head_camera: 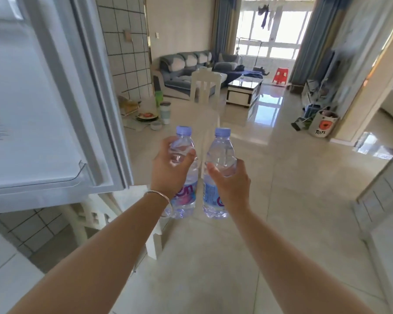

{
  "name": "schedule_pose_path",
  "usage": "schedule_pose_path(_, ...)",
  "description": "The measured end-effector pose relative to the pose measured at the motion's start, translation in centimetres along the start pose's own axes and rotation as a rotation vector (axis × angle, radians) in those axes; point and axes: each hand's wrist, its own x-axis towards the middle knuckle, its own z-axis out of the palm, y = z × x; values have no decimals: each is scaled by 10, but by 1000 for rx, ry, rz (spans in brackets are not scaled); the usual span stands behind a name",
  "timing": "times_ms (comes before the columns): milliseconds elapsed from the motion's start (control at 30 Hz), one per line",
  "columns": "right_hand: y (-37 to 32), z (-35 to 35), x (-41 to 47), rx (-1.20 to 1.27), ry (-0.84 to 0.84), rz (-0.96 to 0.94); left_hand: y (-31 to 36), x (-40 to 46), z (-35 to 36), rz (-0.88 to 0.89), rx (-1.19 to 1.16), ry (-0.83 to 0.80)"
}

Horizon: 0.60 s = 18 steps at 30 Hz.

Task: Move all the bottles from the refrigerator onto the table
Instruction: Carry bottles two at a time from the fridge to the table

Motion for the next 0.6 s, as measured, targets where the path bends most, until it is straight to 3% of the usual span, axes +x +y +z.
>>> schedule_pose_path(367, 50, 71, 203, -21, -39, 39, -91, 172, 94, -87, 58, 116)
schedule_pose_path(600, 63, 156, 321, -5, -191, 14, -145, 297, 110, -134, 96, 266)
